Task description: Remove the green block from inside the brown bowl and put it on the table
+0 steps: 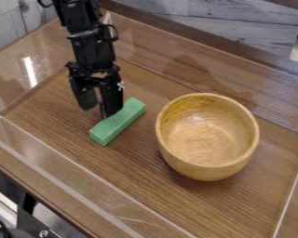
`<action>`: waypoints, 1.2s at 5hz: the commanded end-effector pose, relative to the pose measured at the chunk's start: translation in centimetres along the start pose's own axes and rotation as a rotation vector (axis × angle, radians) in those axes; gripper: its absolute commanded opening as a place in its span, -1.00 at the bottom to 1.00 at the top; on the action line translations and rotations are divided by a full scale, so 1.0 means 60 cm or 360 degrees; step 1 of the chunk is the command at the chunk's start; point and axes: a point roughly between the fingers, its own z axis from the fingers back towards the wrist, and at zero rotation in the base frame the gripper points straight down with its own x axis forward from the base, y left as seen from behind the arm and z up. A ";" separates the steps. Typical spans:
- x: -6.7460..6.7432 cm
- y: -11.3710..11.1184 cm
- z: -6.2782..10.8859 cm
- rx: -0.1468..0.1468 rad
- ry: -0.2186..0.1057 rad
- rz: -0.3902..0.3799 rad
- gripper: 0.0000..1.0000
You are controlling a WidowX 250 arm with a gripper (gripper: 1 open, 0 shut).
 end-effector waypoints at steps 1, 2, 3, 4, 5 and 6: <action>0.012 0.007 0.025 0.0029 -0.0085 0.0002 1.00; 0.014 0.009 0.024 0.0018 -0.0092 0.0005 1.00; 0.016 0.010 0.024 0.0008 -0.0099 0.0008 1.00; 0.018 0.012 0.023 -0.0001 -0.0105 0.0012 1.00; 0.020 0.013 0.022 -0.0011 -0.0110 0.0015 1.00; 0.023 0.014 0.020 -0.0021 -0.0115 0.0020 1.00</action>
